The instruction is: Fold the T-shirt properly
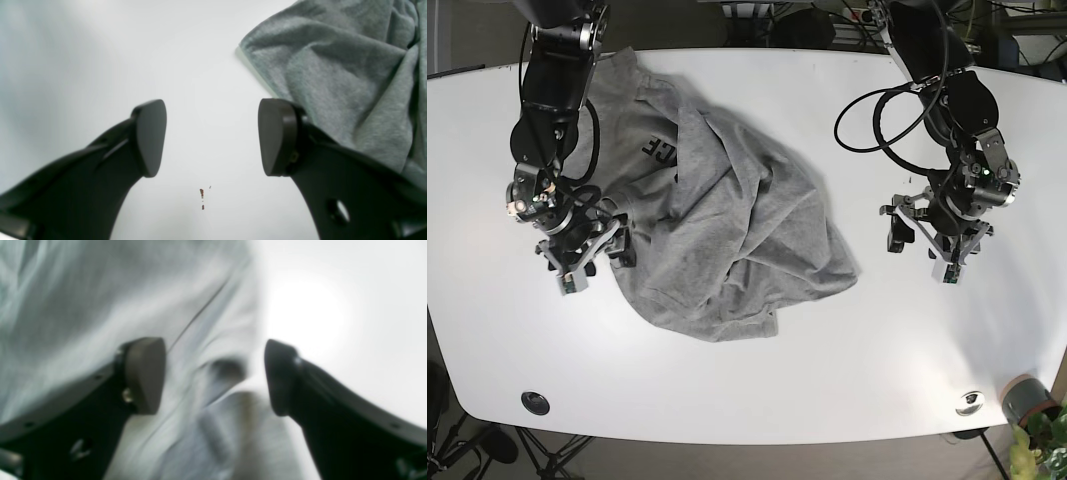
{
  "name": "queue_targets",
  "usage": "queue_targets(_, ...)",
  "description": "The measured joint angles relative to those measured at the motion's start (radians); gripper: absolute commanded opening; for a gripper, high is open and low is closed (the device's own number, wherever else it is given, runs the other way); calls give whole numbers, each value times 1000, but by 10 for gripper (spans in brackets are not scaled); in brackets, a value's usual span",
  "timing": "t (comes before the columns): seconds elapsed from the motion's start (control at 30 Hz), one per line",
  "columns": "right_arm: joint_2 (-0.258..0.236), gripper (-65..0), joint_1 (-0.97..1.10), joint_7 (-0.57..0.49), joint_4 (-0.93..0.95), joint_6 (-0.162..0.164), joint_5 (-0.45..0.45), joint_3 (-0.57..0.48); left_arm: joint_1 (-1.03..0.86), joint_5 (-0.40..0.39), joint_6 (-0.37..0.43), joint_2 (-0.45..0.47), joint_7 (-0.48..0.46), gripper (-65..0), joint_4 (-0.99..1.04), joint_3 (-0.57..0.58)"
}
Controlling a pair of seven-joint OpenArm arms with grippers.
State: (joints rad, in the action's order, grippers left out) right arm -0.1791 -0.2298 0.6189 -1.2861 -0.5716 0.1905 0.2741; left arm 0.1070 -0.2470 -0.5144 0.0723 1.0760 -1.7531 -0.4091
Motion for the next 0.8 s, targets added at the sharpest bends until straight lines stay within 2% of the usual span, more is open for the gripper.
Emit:
queue_targets(0.1,-14,-176,-71,-1,103,13,-2,23,-11,0,-19,1,-1,-246,0,-5)
queue_targets(0.17,-29,-176,-108,-5,168,4,5,27,-21,0,-26,0,0,-246,0,-3)
queue_targets(0.4,-65,-176,-230,-9,406,6,3,32,-26,0,-28,0,0,-246,0,-2)
queue_targets(0.8,2,-176,-208,-27,424,-5,24,26,-27,0,-28,1,0,-247,0,-3)
